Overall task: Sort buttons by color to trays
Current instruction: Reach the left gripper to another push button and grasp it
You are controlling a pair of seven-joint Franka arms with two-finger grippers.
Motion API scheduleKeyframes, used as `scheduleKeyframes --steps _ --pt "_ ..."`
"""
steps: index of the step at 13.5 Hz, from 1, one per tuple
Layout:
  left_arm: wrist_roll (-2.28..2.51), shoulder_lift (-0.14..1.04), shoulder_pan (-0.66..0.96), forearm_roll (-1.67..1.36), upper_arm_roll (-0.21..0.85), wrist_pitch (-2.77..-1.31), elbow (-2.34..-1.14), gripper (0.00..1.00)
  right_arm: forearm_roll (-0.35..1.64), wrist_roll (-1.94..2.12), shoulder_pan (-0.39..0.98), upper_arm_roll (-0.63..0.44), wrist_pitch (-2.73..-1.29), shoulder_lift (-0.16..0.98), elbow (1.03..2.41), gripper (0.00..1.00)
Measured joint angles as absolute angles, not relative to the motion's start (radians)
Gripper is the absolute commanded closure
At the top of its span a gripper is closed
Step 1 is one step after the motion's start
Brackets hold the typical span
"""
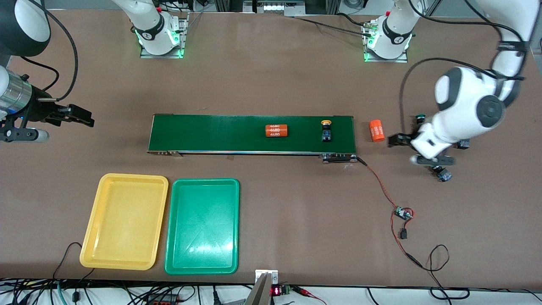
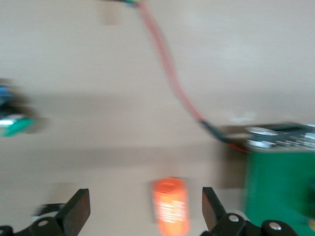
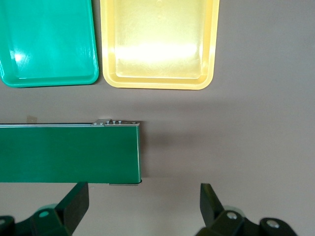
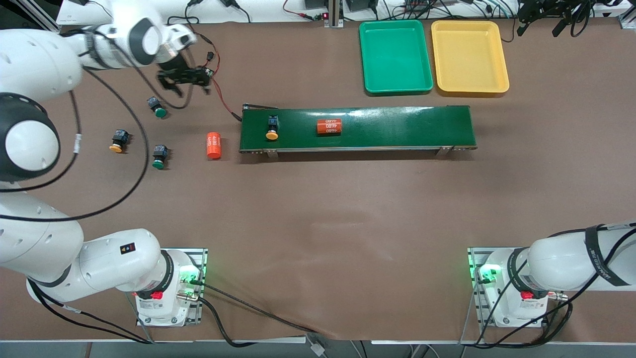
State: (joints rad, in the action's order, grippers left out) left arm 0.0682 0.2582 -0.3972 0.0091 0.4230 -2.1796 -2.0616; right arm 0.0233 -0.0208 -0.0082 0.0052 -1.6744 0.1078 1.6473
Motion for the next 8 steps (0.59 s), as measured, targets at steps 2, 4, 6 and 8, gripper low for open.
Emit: scheduleKeyframes --steps 2,4,6,8 --pt "0.066 0.298 -0.452 0.033 0.415 -2.191 -2.058 0.00 0.023 -0.021 -0.008 0.005 -1.675 0.108 1.647 0.00" --pt "0.066 0.347 -0.507 0.037 0.411 -2.200 -2.032 0.00 0.023 -0.021 -0.008 0.005 -1.675 0.108 1.647 0.00" --pt "0.065 0.406 -0.555 0.038 0.391 -2.201 -1.983 0.00 0.023 -0.020 -0.006 0.006 -1.675 0.108 1.647 0.00" --pt "0.059 0.468 -0.575 0.038 0.349 -2.222 -1.930 0.00 0.023 -0.019 0.000 0.007 -1.674 0.108 1.648 0.00"
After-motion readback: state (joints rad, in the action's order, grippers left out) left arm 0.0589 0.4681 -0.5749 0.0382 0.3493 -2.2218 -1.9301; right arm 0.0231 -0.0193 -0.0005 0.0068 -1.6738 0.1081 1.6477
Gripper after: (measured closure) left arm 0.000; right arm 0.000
